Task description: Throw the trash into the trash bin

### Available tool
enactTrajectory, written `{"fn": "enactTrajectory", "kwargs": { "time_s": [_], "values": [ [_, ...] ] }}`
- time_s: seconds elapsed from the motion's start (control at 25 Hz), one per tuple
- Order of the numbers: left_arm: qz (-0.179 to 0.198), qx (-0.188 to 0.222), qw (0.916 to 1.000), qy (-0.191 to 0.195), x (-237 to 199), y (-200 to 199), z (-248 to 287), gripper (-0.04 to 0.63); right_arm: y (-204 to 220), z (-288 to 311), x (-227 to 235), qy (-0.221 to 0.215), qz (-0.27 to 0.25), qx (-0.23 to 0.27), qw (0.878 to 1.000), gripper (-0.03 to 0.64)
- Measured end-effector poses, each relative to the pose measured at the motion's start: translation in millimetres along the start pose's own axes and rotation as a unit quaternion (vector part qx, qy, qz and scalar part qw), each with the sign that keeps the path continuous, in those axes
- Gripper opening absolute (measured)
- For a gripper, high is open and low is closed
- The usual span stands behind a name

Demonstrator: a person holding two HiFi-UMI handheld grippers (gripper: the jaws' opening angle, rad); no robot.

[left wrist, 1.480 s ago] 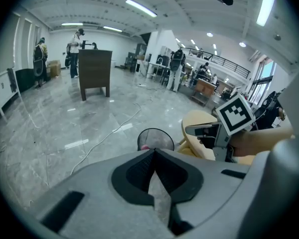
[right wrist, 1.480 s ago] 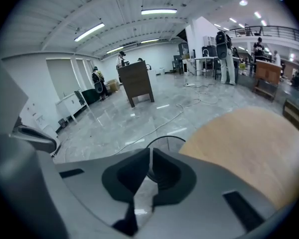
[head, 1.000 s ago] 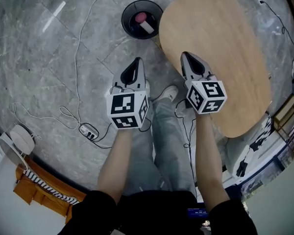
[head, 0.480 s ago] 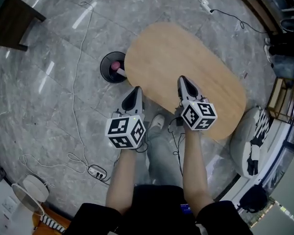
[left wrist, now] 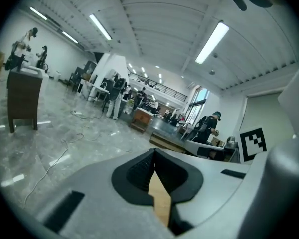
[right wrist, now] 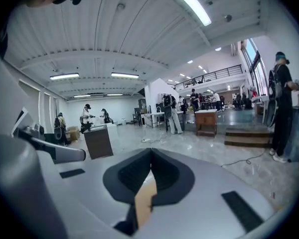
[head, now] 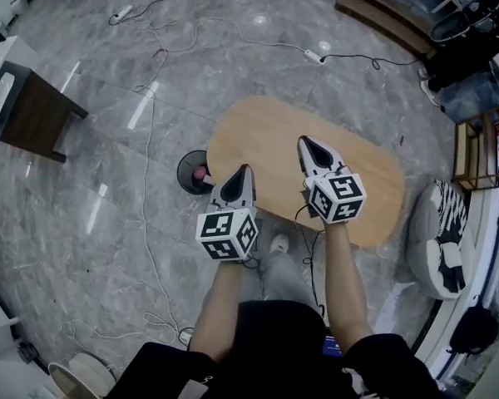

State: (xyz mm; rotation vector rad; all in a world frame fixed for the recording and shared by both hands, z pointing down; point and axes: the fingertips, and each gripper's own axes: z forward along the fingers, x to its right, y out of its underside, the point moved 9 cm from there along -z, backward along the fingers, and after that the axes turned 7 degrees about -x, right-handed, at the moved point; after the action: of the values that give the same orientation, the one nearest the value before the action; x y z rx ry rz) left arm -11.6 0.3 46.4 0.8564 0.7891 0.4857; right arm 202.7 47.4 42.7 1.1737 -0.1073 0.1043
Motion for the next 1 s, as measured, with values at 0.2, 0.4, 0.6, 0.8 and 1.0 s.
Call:
{"fn": "enactTrajectory", "kwargs": {
  "time_s": [0.2,0.4,0.6,0.8,1.0],
  "values": [
    [0.046,0.035,0.9981,0.022,40,-41,0,0.006,-70,-37,19,0.015,-0.008,0.065,0.998,0.011],
    [0.084,0.08,0.9923,0.042,87,-83,-1,0.006,-121,-76,33,0.032,0.012,0.134,0.99,0.011],
    [0.105,0.109,0.987,0.055,115,-114,4,0.006,-141,-111,39,0.061,0.053,0.182,0.98,0.011],
    [0.131,0.121,0.9814,0.071,153,-130,19,0.006,-140,-146,58,0.099,0.011,0.171,0.98,0.012],
    [0.16,0.133,0.9754,0.074,190,-137,30,0.006,-130,-168,69,0.135,-0.05,0.15,0.978,0.012]
  ]
}}
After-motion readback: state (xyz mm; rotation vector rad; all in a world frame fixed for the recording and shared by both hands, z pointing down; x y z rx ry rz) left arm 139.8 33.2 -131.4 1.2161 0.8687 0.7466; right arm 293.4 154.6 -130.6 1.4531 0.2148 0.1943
